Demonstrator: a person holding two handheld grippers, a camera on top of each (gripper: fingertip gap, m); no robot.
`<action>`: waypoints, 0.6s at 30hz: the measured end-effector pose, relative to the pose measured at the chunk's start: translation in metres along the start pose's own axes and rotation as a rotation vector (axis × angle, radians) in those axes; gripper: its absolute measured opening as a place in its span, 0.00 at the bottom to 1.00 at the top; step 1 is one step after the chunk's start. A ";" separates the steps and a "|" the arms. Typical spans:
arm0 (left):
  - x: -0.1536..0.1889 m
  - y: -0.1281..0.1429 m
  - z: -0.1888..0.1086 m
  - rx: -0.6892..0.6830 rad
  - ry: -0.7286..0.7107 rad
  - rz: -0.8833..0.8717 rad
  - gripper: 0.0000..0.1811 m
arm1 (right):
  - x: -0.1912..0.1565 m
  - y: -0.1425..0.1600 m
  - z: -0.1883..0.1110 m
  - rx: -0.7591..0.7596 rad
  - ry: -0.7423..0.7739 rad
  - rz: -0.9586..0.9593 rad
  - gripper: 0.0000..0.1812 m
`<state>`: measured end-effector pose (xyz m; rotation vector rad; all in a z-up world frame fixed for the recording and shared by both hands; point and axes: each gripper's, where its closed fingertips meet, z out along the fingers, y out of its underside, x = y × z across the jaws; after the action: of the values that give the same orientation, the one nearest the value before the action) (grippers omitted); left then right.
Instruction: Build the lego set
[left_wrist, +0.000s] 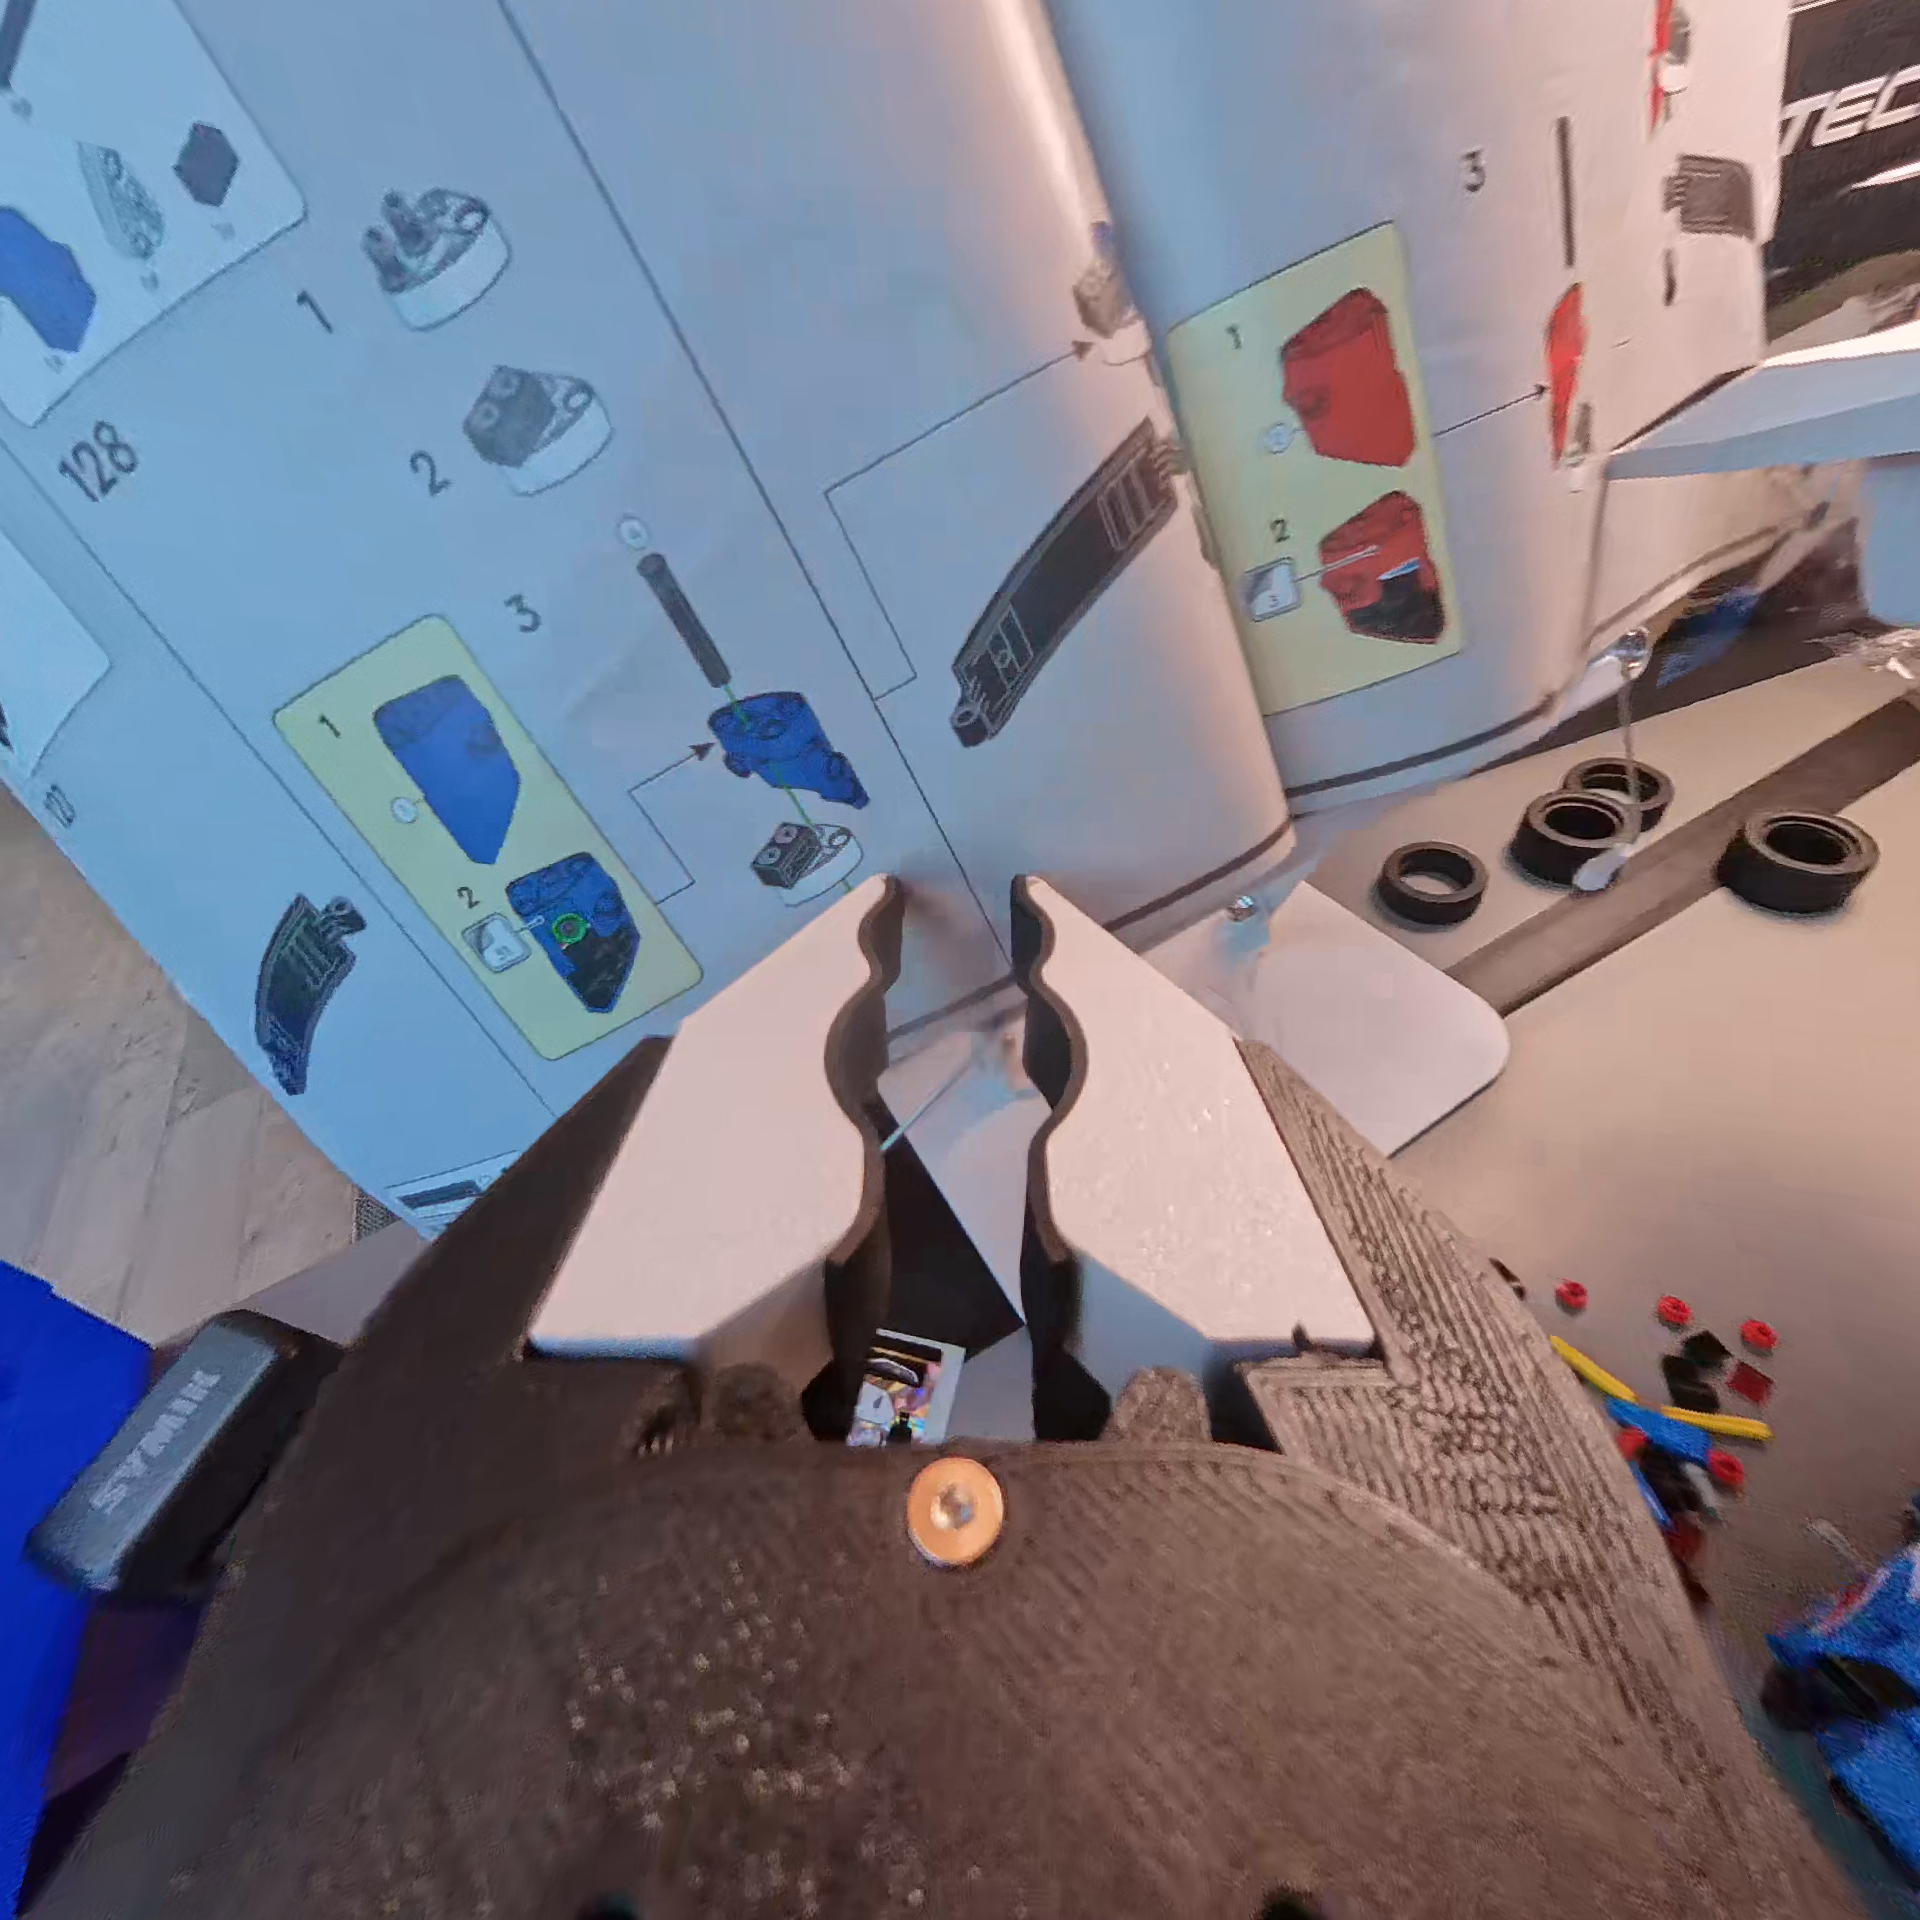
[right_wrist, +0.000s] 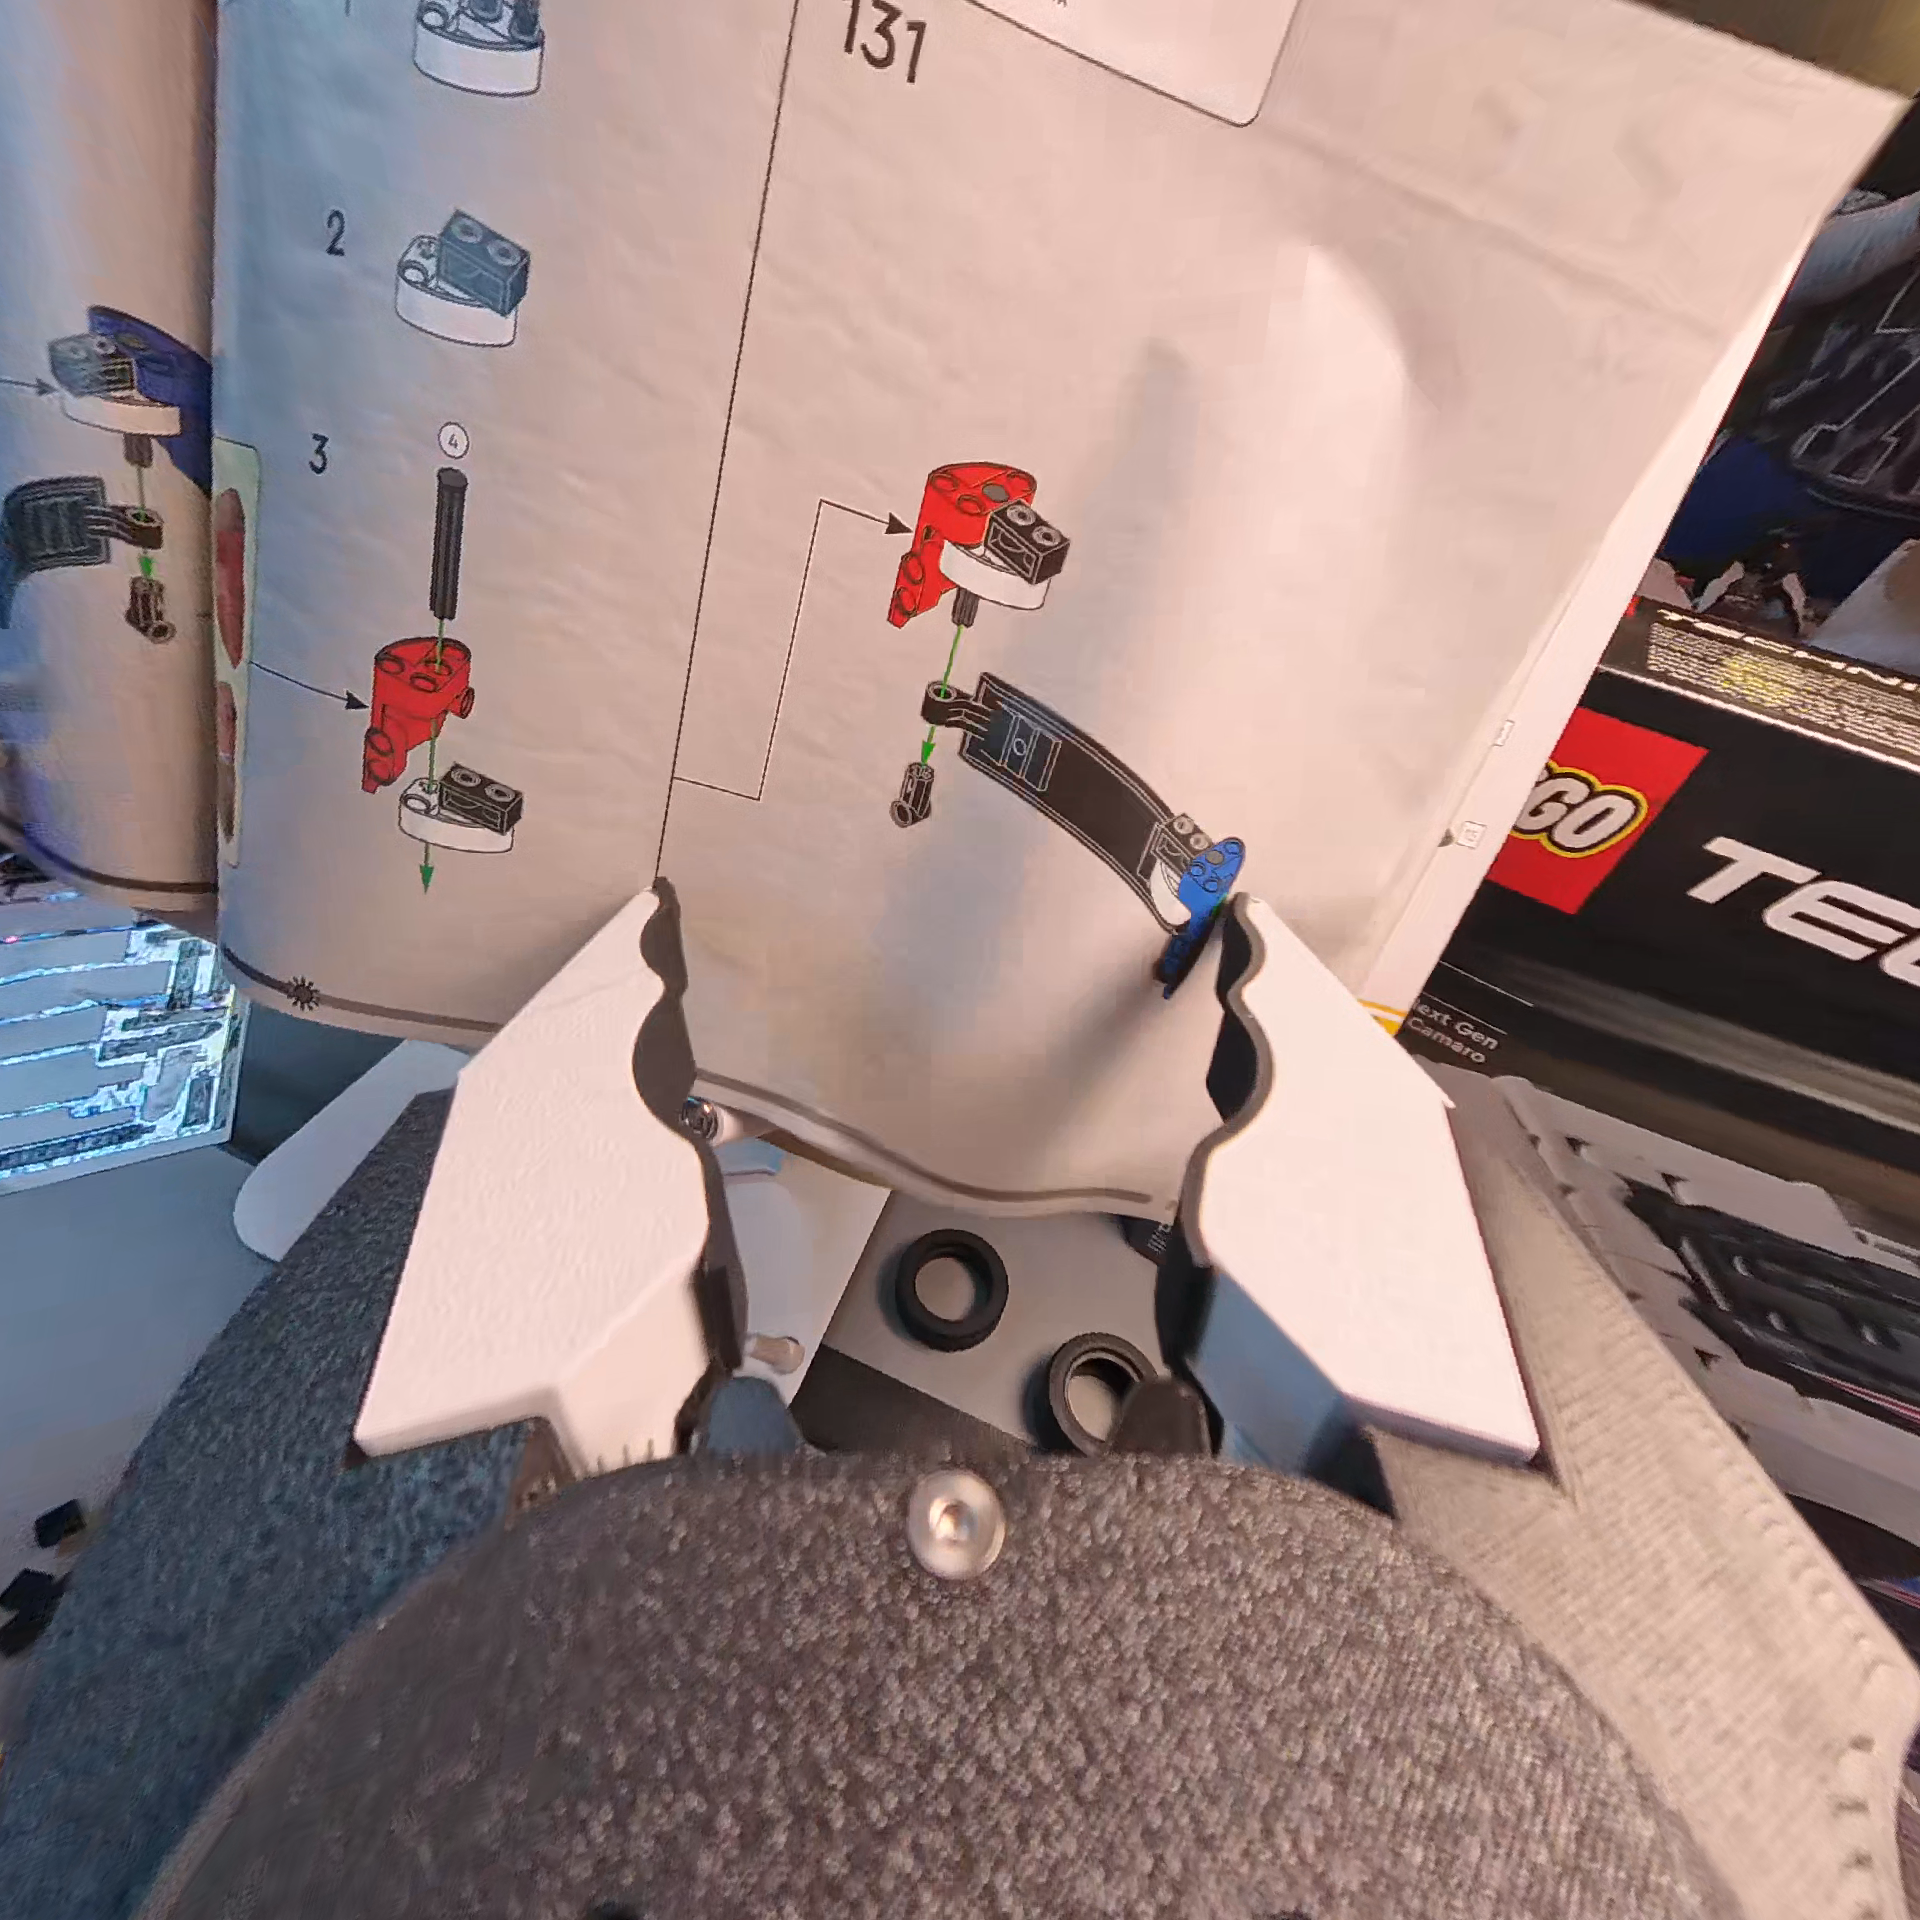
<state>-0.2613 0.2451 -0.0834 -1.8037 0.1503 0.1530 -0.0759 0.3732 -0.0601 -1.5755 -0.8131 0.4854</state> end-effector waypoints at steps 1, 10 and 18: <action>-0.005 -0.001 0.003 0.005 -0.011 0.005 0.09 | -0.002 0.000 -0.001 -0.003 -0.001 -0.016 0.52; -0.011 -0.004 0.007 0.026 -0.043 0.054 0.04 | -0.016 -0.014 -0.007 0.023 -0.043 -0.081 0.40; -0.003 -0.003 0.001 0.028 0.037 0.035 0.12 | -0.058 -0.045 -0.034 0.128 -0.206 -0.087 0.17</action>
<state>-0.2641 0.2464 -0.0803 -1.7776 0.2090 0.1419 -0.1002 0.3083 -0.0187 -1.3811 -0.9833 0.6312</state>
